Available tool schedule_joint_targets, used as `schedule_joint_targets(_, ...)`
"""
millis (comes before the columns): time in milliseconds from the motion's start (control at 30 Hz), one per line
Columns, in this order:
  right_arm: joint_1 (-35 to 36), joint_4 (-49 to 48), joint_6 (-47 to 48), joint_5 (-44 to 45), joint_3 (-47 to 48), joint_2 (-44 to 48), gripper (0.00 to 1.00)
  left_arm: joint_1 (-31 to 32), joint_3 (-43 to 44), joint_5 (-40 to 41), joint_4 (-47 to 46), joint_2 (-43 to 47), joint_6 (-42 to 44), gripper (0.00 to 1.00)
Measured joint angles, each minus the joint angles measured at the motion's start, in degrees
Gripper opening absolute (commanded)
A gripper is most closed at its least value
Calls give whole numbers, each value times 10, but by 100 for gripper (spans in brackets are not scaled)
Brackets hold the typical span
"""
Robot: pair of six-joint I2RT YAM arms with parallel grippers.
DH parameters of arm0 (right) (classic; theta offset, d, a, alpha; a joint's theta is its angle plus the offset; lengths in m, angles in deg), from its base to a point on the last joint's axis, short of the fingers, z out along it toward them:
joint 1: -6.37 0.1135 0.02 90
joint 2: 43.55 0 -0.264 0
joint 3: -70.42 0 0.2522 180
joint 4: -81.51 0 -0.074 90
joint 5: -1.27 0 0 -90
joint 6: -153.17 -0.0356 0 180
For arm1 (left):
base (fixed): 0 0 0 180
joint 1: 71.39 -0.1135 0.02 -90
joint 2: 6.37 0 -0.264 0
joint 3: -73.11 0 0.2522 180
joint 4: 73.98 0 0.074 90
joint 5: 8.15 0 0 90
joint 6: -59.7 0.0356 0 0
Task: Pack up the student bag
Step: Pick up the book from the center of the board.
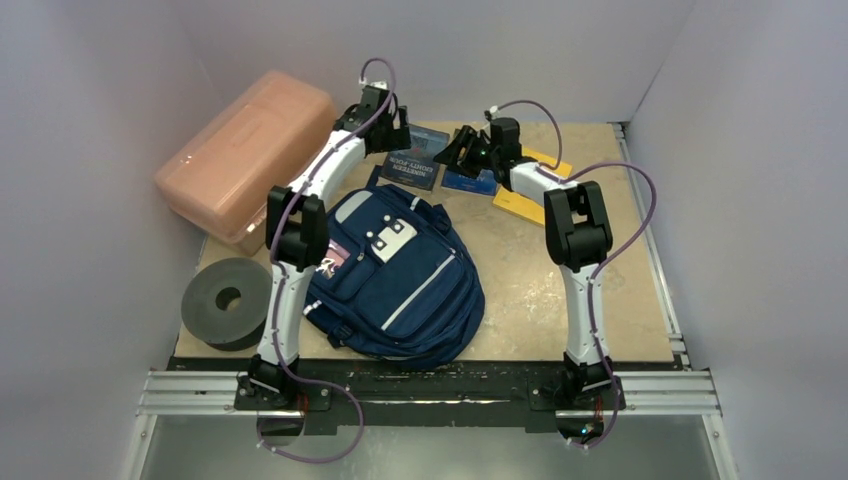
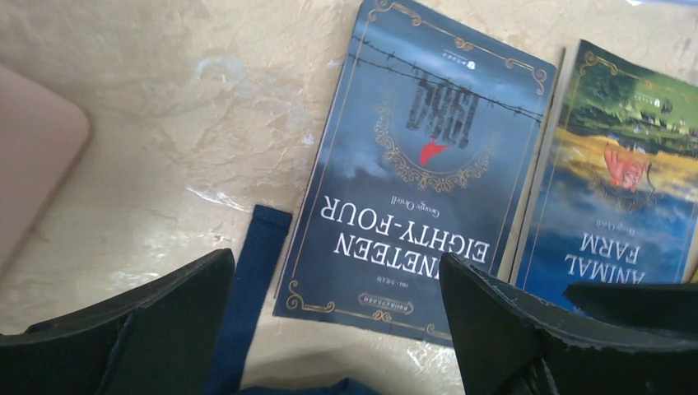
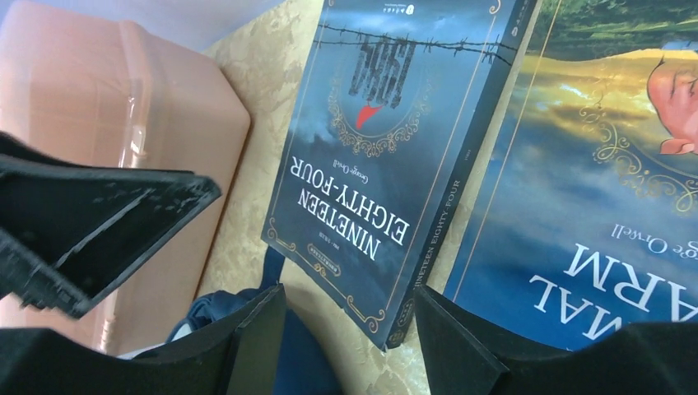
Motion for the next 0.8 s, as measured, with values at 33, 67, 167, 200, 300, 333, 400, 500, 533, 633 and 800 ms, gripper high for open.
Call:
schedule_joint_targets(33,2,1,0,0,0,-2,62,-5,3,-9,0,-8,-12,95)
schedule_joint_targets(67,3,1,0,0,0,-4,62,-10,9,-20,4,-19,-28,95)
schedule_joint_targets(167,5,-2,0,0,0,-9,61,-25,28,-45,12,-52,-66,95)
schedule_joint_targets(200,6,-3,-2,0,0,-10,61,-29,30,-52,14,-59,-80,95)
schedule_joint_targets(300,6,-9,-6,-1,0,-17,60,-36,33,-78,20,-79,-117,93)
schedule_joint_targets(333,6,-10,-9,-3,0,-20,60,-36,37,-84,23,-84,-126,91)
schedule_joint_targets(400,6,-11,-12,-7,0,-28,60,-35,45,-99,26,-95,-145,82)
schedule_joint_targets(500,7,-11,-16,-9,0,-39,60,-33,48,-124,27,-103,-168,59)
schedule_joint_targets(533,7,-11,-17,-9,0,-43,60,-32,48,-131,30,-104,-172,50)
schedule_joint_targets(633,9,-15,-21,-9,0,-45,59,-33,44,-148,23,-104,-182,34)
schedule_joint_targets(800,5,-16,-27,-9,0,-45,58,-44,19,-175,-8,-104,-193,24)
